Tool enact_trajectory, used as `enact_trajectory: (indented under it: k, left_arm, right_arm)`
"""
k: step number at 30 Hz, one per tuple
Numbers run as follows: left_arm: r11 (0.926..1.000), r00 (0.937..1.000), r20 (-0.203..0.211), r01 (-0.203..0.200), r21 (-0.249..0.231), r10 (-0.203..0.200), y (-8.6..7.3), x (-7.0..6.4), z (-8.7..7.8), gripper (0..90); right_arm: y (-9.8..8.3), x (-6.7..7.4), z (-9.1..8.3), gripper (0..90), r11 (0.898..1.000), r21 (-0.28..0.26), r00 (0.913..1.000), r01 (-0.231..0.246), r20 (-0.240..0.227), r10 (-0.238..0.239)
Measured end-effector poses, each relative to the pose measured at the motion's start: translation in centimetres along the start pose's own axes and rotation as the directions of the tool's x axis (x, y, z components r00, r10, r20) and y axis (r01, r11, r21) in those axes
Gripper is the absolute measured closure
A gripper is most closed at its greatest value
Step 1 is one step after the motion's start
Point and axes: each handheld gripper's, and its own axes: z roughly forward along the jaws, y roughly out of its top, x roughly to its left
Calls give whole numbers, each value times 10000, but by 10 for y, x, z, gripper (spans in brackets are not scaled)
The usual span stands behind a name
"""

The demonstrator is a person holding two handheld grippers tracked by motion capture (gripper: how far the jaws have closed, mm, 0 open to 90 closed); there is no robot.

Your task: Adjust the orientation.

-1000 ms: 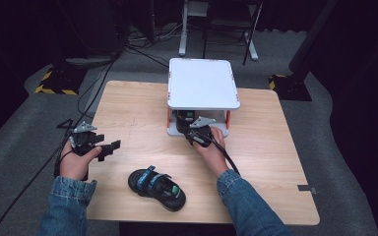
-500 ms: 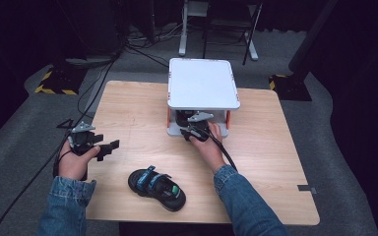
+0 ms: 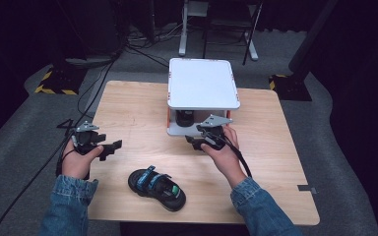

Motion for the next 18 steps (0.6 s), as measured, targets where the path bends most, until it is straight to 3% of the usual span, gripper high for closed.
enact_trajectory:
  k: [5, 11, 18]
  left_arm:
    - [9991, 9973, -625, -389, 151, 398, -1, -1, -1, 247]
    - [9991, 9978, -531, -400, 104, 405, -4, -5, -5, 247]
    - [9993, 9982, -489, -340, 124, 345, -6, -5, -9, 246]
  right_arm:
    - [-6, 11, -26, 359, 9981, 457, 9984, 417, -413, -398]
    - [-13, 26, -47, 316, 9976, 509, 9928, 466, -1124, -406]
    - [-18, 44, -55, 303, 9966, 527, 9809, 628, -1875, -519]
